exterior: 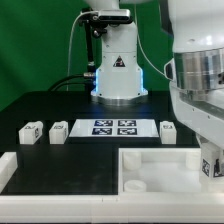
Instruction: Assemble one leg
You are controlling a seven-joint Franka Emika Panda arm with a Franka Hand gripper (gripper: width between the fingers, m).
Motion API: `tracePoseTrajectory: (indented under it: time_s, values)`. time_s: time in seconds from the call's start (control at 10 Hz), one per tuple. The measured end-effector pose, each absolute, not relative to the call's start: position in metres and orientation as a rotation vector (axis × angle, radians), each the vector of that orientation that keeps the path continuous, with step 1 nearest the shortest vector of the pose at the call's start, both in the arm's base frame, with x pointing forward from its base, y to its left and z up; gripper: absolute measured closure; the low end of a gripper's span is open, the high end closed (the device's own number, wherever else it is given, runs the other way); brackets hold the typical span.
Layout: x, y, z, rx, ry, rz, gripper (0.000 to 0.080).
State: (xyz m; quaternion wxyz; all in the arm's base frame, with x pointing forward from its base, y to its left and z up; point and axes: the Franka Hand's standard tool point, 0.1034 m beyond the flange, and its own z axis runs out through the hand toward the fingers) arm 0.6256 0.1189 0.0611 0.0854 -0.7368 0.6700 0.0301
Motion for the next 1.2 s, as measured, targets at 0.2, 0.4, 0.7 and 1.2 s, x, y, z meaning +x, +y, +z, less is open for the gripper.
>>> tracePoseTrajectory:
  time_s: [0.2,0.4,0.7,1.2]
  values:
    - [0.627,0.119,0.061,-1.990,2.182,0.125,0.0509]
    - [0.627,0.119,0.061,-1.819,2.310,0.156,0.0508]
    - [0.627,0.113,0.061,-1.606,2.477,0.165,0.0508]
    - [0.610,0.115,0.061,-1.645,2.454,0.154,0.0155]
